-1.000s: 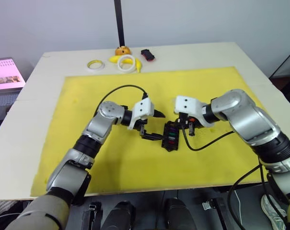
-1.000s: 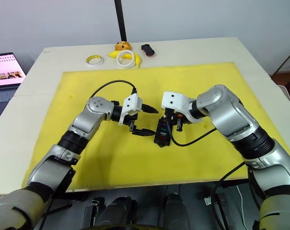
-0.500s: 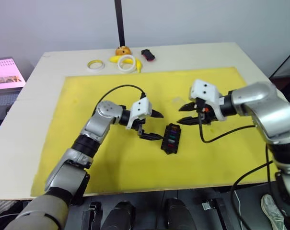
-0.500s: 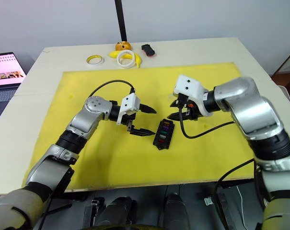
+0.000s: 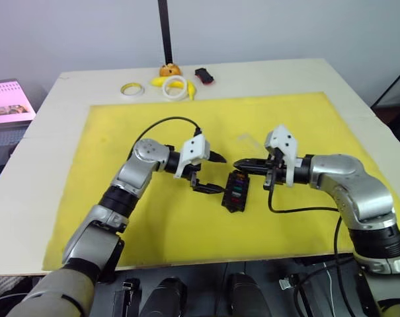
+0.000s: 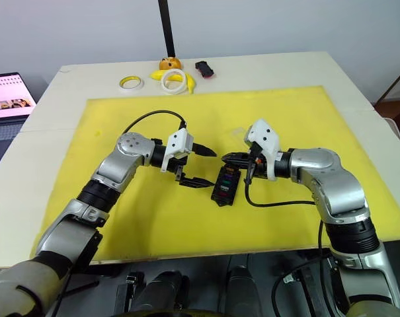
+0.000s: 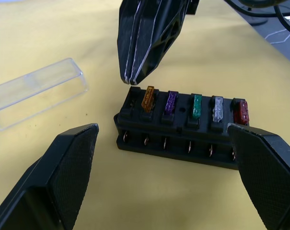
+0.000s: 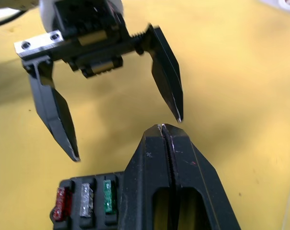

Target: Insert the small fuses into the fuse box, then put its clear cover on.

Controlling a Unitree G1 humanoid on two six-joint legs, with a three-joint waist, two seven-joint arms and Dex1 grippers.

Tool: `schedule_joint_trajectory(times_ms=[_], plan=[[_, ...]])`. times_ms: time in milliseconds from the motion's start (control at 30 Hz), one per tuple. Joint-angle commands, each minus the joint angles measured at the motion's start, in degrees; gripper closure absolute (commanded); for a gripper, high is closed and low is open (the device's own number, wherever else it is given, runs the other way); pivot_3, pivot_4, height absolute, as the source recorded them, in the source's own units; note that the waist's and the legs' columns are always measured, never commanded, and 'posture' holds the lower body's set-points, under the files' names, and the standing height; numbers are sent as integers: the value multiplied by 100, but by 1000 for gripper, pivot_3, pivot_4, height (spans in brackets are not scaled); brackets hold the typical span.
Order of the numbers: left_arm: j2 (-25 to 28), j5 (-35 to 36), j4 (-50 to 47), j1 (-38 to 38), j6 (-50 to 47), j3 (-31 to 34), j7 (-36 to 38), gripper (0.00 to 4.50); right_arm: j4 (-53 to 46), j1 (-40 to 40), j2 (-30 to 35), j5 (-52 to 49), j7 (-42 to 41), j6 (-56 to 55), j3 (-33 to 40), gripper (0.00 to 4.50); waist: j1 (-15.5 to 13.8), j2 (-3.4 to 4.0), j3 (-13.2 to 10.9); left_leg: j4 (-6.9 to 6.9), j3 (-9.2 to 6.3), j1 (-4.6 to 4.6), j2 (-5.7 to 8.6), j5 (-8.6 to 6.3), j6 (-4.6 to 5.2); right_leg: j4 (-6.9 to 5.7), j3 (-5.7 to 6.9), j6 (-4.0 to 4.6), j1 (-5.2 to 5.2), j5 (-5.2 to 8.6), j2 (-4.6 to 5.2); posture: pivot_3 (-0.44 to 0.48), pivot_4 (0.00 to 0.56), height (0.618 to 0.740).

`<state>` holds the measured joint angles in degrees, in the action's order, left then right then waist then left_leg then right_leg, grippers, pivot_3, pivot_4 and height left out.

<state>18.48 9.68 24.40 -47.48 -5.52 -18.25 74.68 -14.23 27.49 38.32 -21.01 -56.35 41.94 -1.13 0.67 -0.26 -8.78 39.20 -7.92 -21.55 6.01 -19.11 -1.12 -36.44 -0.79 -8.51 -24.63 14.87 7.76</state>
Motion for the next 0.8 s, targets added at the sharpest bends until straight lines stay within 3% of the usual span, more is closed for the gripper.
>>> schedule_joint_trajectory(times_ms=[33, 800], plan=[[13, 43, -244, 2, 81, 127, -26, 0, -19, -53, 59, 14, 126, -132, 12, 4472, 8, 0, 0, -1, 0, 0, 0, 0, 0, 0, 0, 0, 0, 0, 0, 0, 150, 740], [15, 5, -235, -50, 58, 118, -27, 0, -324, -474, 298, 48, 589, 172, -350, 4472, -6, 0, 0, 0, -2, 6, 0, 0, 0, 1, 1, 0, 8, 0, -1, 0, 150, 740]])
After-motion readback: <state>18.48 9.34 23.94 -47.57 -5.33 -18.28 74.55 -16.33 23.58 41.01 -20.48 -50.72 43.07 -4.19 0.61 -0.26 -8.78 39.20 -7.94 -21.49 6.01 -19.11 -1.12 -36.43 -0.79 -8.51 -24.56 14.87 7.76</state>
